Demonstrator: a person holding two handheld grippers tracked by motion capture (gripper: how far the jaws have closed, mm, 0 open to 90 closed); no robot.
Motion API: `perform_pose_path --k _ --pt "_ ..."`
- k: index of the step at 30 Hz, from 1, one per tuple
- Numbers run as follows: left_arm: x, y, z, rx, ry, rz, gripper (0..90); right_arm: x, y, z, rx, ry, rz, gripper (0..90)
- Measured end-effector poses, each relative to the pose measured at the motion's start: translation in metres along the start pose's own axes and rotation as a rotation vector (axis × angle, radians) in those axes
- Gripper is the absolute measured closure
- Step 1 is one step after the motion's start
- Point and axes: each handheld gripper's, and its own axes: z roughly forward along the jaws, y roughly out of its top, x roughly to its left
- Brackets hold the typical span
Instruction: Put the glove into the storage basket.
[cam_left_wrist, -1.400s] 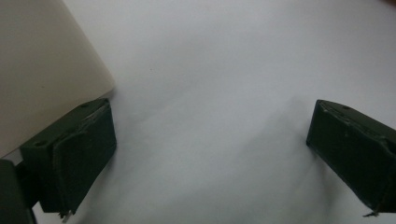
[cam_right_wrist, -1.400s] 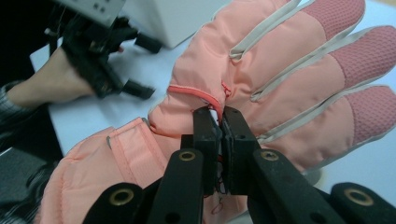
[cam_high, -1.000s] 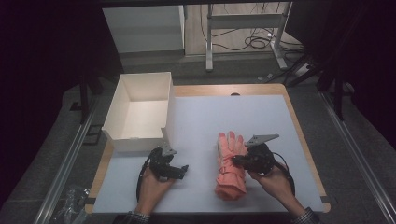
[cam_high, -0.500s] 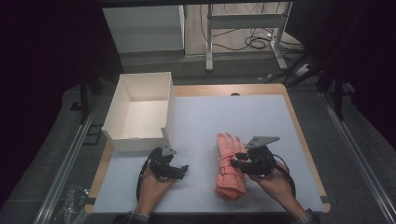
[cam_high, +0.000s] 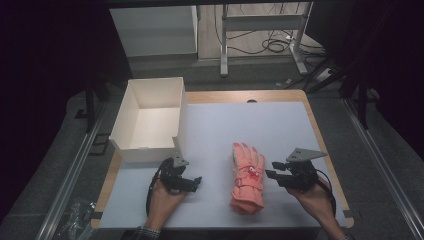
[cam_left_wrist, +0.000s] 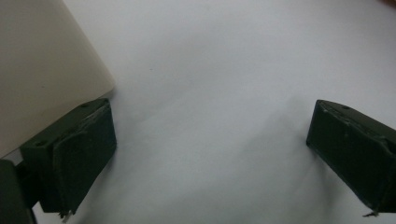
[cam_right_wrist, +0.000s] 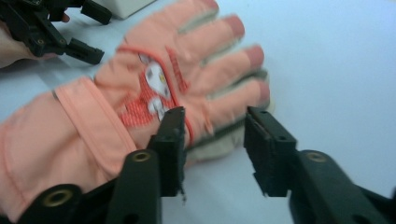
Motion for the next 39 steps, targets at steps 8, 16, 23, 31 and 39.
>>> perform_pose_path --k 8,16,23,31,39 --pt "0.000 0.000 0.000 0.000 0.001 0.000 1.4 0.001 -0.041 0.011 0.044 0.054 0.045 81.6" --pt "0.000 0.000 0.000 0.000 0.001 0.001 1.4 0.014 -0.057 0.028 0.078 0.070 0.016 88.9" --pt "0.000 0.000 0.000 0.000 0.001 0.001 1.4 0.019 -0.054 0.042 0.084 0.080 0.000 88.9" --pt "0.000 0.000 0.000 0.000 0.001 0.001 1.4 0.024 -0.049 0.052 0.080 0.071 -0.007 88.9" --pt "0.000 0.000 0.000 0.001 0.001 0.001 1.4 0.028 -0.041 0.065 0.080 0.079 0.004 88.9"
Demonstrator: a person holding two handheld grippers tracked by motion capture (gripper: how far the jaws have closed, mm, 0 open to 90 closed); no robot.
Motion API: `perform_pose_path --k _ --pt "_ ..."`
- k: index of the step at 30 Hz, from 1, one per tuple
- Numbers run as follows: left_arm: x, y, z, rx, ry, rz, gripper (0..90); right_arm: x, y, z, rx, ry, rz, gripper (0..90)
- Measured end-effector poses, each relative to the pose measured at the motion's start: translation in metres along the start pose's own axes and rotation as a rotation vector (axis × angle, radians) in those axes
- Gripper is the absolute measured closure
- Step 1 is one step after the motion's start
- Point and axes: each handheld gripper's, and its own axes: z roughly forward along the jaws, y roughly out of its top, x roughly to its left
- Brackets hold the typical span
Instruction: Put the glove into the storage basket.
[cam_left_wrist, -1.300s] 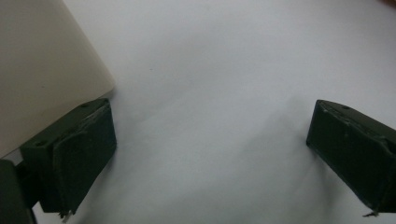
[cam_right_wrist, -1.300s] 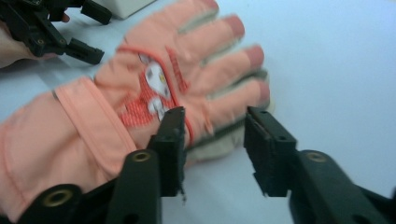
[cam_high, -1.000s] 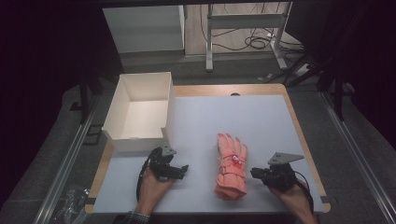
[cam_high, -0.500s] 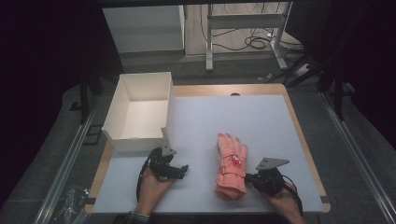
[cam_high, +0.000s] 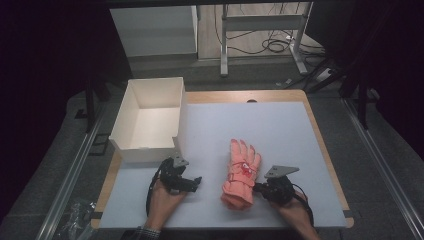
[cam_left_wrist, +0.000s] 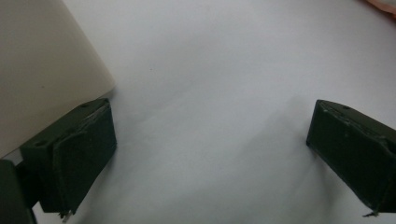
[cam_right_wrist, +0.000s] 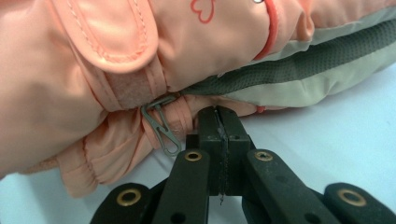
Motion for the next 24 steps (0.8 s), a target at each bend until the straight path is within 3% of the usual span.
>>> perform_pose_path --k 24 --pt "0.000 0.000 0.000 0.002 0.000 0.003 1.4 -0.003 0.037 0.042 0.002 -0.004 0.029 89.0"
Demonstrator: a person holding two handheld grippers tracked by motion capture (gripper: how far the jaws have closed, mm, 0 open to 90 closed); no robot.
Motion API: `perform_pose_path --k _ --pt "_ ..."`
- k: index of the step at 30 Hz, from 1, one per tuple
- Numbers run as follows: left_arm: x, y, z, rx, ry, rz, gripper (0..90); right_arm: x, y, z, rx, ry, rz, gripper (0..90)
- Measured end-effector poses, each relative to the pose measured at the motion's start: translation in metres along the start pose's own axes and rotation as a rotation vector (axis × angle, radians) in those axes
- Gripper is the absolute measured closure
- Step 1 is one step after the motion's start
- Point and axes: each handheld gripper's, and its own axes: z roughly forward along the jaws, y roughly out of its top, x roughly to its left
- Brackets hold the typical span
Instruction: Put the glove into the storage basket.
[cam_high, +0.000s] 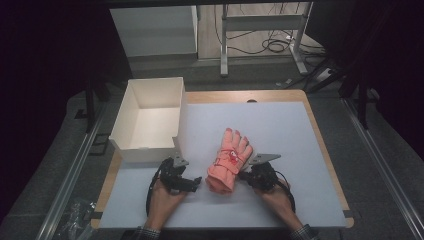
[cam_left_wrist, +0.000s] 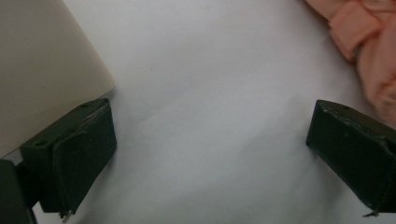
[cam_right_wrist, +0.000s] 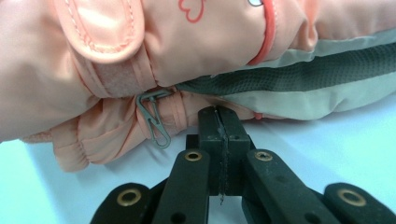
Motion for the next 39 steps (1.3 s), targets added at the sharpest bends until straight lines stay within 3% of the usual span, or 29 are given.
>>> perform_pose_path --k 12,22,32,39 --pt "0.000 0.000 0.000 0.001 0.000 0.001 1.4 -0.007 0.020 0.022 -0.014 -0.011 0.015 89.0" --pt "0.000 0.000 0.000 0.001 0.000 0.001 1.5 -0.011 0.026 0.028 -0.020 -0.022 0.015 88.9" --pt "0.000 0.001 0.000 0.006 0.004 0.006 1.5 -0.014 0.021 0.007 -0.058 -0.033 0.012 84.4" --pt "0.000 0.000 0.000 0.003 0.000 0.004 1.5 -0.020 0.009 -0.020 -0.077 -0.076 -0.010 73.0"
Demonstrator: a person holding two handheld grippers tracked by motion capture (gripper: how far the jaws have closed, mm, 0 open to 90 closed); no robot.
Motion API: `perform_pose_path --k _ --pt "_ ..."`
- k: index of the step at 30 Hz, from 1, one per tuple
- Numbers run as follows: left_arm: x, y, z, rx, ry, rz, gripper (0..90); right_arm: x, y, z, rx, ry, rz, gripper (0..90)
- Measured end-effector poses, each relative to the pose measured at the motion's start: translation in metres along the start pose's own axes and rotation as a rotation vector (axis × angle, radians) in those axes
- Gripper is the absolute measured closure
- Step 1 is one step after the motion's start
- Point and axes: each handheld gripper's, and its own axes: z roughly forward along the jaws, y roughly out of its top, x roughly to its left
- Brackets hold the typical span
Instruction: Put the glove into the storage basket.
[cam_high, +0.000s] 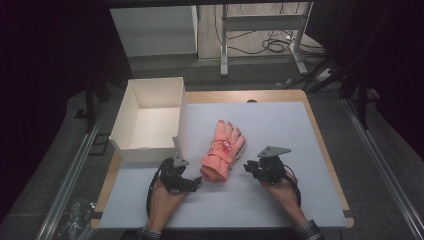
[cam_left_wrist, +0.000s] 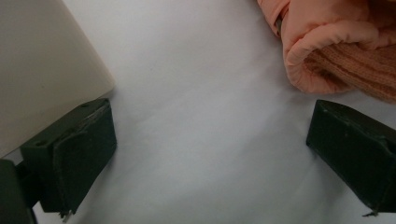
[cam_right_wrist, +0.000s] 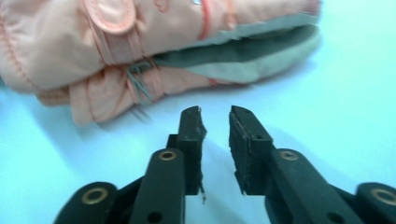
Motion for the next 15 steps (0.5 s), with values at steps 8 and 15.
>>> perform_pose_path --k 8,15 --pt "0.000 0.000 0.000 0.000 -0.003 -0.002 1.4 -0.018 -0.020 -0.027 -0.011 -0.091 0.003 58.3" --pt "0.000 0.000 0.000 -0.011 -0.005 -0.017 2.2 -0.038 -0.038 -0.046 0.001 -0.170 0.035 45.6"
